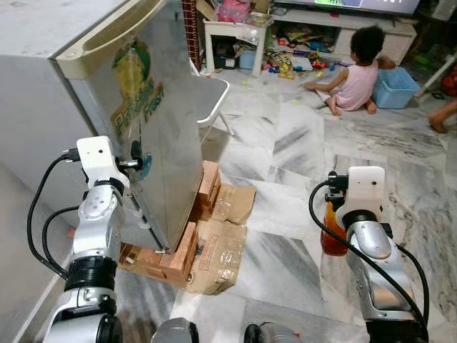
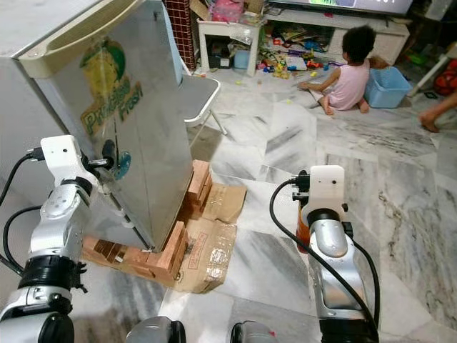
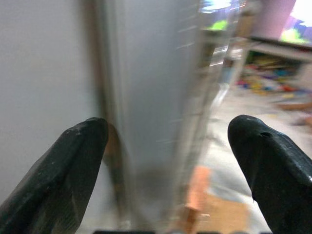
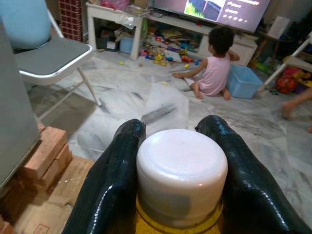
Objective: Restocking fridge
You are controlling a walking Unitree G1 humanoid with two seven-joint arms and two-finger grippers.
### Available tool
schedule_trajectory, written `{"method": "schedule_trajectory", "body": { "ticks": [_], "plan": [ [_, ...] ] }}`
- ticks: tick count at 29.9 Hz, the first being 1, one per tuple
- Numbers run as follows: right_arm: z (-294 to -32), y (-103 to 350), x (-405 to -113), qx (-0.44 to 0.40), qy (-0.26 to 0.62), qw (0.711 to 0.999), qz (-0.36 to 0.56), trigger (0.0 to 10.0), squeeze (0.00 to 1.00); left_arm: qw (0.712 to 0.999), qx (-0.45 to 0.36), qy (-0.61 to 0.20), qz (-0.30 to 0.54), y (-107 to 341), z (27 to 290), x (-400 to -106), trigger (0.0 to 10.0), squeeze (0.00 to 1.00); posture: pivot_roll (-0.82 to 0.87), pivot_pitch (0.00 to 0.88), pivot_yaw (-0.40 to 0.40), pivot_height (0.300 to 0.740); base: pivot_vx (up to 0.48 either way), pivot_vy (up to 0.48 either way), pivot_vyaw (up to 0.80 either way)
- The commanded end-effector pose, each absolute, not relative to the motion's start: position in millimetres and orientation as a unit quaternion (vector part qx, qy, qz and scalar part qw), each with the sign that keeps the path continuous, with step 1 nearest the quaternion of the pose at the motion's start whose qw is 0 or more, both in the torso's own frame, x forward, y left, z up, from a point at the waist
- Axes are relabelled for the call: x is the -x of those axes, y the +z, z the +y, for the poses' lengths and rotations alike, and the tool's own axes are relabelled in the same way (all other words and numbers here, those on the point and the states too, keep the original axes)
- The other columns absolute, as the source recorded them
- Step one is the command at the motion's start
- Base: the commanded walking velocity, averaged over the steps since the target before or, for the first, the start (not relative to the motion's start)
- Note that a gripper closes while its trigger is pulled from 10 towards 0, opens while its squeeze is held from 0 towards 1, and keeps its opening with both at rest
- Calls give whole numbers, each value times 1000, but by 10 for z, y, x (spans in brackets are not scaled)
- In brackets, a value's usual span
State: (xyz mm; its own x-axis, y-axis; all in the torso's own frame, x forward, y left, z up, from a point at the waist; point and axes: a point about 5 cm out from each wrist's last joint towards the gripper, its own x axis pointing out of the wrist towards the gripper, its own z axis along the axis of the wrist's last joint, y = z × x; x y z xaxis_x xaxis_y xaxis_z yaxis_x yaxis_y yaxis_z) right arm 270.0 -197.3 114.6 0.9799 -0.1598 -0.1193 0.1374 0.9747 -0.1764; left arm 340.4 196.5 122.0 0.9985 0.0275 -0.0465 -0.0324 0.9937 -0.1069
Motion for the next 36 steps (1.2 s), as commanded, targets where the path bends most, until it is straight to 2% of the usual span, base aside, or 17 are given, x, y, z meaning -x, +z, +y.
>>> {"method": "schedule_trajectory", "body": {
  "ticks": [1, 6, 8, 9, 11, 12, 13, 17, 19, 23, 24, 27, 30, 36],
  "plan": [
    [-1965, 1230, -2695, 79, -82, 992, 51, 10000, 0, 996, 50, -78, 10, 1352, 1653, -3454, 10000, 0, 8, 51, -5, 740, 0, 0, 0],
    [-1968, 1224, -2691, 77, -86, 992, 53, 10000, 0, 994, 48, -99, 15, 1354, 1570, -3442, 10000, 0, 8, 51, -5, 740, 0, 0, 0],
    [-2099, 1135, -2628, 63, -119, 988, 77, 10000, 0, 980, 38, -194, 17, 1361, 1158, -3349, 10000, 0, 18, 39, -16, 740, 0, 0, 0],
    [-2099, 1135, -2628, 63, -119, 988, 77, 10000, 0, 980, 38, -194, 17, 1361, 1158, -3349, 10000, 0, 18, 39, -16, 740, 0, 0, 0],
    [-2213, 1050, -2539, 61, -147, 982, 101, 10000, 0, 960, 39, -276, 21, 1372, 778, -3214, 10000, 0, 18, 34, -21, 740, 0, 0, 0],
    [-2213, 1050, -2539, 61, -147, 982, 101, 10000, 0, 960, 39, -276, 21, 1372, 778, -3214, 10000, 0, 18, 34, -21, 740, 0, 0, 0],
    [-2306, 1026, -2442, 78, -167, 976, 115, 10000, 0, 943, 49, -329, 17, 1412, 547, -3087, 10000, 0, 14, 29, -24, 740, 0, 0, 0],
    [-2379, 1022, -2368, 91, -182, 971, 122, 10000, 0, 929, 70, -362, 19, 1458, 434, -2987, 10000, 0, 14, 26, -25, 740, 0, 0, 0],
    [-2415, 999, -2330, 95, -188, 969, 129, 10000, 0, 927, 77, -367, 25, 1443, 424, -2931, 10000, 0, 14, 27, -23, 740, 0, 0, 0],
    [-2405, 977, -2344, 83, -194, 968, 136, 10000, 0, 940, 59, -334, 36, 1325, 551, -2920, 10000, 0, 15, 25, -23, 740, 0, 0, 0],
    [-2361, 1010, -2408, 82, -190, 970, 128, 10000, 0, 954, 42, -297, 30, 1288, 697, -2928, 10000, 0, 24, 31, -28, 740, 0, 0, 0],
    [-2312, 1049, -2470, 83, -183, 972, 120, 10000, 0, 965, 43, -257, 23, 1285, 853, -2920, 10000, 0, 30, 29, -31, 740, 0, 0, 0],
    [-2278, 1040, -2496, 79, -178, 973, 122, 10000, 0, 970, 43, -239, 26, 1262, 936, -2904, 10000, 0, 35, 27, -35, 740, 0, 0, -731],
    [-2232, 1062, -2570, 74, -169, 976, 117, 10000, 0, 974, 43, -221, 33, 1225, 998, -2871, 10000, 0, 36, 23, -42, 740, 0, -390, -693]
  ]
}}
